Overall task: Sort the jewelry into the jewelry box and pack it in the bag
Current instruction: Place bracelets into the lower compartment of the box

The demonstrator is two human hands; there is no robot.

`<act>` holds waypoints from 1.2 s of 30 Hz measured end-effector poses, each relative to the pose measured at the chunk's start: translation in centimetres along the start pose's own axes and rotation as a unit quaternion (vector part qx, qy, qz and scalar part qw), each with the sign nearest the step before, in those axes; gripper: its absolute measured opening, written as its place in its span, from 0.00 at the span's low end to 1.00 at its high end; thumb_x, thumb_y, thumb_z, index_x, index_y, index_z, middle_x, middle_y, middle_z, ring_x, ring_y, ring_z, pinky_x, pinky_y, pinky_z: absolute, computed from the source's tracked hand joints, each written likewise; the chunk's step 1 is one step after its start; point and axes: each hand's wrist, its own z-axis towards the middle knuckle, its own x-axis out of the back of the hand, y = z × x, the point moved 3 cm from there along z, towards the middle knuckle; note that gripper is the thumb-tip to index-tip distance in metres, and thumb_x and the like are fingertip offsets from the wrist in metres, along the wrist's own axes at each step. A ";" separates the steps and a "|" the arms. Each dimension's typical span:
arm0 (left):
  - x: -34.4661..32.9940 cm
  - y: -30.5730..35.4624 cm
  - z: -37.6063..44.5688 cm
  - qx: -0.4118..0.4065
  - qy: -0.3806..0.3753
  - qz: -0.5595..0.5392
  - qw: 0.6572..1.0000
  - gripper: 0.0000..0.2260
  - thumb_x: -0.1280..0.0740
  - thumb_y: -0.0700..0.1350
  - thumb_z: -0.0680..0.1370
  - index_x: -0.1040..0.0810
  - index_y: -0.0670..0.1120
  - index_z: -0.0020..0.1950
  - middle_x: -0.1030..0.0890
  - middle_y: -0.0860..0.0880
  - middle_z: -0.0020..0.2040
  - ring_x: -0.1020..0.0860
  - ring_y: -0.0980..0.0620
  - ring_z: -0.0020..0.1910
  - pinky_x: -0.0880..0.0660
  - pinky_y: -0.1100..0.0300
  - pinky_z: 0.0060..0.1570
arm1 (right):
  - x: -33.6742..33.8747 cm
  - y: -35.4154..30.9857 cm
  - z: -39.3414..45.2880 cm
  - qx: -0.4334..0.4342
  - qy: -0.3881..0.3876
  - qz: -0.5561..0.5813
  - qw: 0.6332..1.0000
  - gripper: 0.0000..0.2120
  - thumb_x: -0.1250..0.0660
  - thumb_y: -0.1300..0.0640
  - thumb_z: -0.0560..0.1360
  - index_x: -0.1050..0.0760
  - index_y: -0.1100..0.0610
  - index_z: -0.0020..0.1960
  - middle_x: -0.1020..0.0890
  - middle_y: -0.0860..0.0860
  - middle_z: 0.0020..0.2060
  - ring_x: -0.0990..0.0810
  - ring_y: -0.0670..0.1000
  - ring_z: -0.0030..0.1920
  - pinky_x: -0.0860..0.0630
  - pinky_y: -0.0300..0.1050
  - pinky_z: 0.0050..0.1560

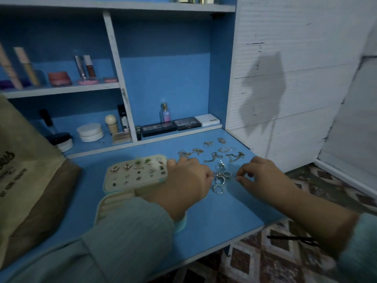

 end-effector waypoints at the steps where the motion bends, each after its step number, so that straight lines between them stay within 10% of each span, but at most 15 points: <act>1: 0.0 0.7 0.6 -0.010 -0.009 0.000 1.000 0.14 0.47 0.56 0.81 0.25 0.61 0.60 0.29 0.52 0.61 0.36 0.47 0.64 0.43 0.48 0.60 | 0.4 1.2 -0.1 -0.020 -0.002 -0.005 1.000 0.08 0.32 0.53 0.73 0.19 0.54 0.49 0.30 0.49 0.42 0.26 0.55 0.51 0.34 0.39 0.48; 6: -0.7 4.0 3.2 -0.044 -0.021 0.003 0.999 0.13 0.46 0.55 0.81 0.25 0.60 0.60 0.29 0.51 0.61 0.37 0.47 0.65 0.46 0.48 0.62 | 0.9 5.2 -0.3 -0.117 -0.072 -0.042 0.990 0.19 0.38 0.48 0.77 0.29 0.53 0.65 0.28 0.53 0.56 0.26 0.54 0.58 0.32 0.43 0.57; 15: -1.5 7.1 6.6 -0.061 -0.005 0.074 0.995 0.15 0.47 0.53 0.81 0.27 0.57 0.65 0.31 0.51 0.64 0.38 0.47 0.65 0.45 0.48 0.61 | 0.2 6.1 0.2 -0.105 -0.096 -0.035 0.989 0.16 0.38 0.48 0.77 0.25 0.55 0.60 0.29 0.54 0.56 0.26 0.55 0.55 0.31 0.43 0.55; 36: -1.3 7.0 8.8 -0.004 -0.047 -0.013 0.999 0.10 0.43 0.48 0.78 0.23 0.53 0.42 0.23 0.53 0.42 0.28 0.51 0.52 0.42 0.51 0.57 | 1.2 5.4 0.8 -0.176 -0.007 0.207 0.962 0.03 0.29 0.57 0.71 0.19 0.57 0.43 0.23 0.47 0.31 0.26 0.44 0.33 0.29 0.36 0.36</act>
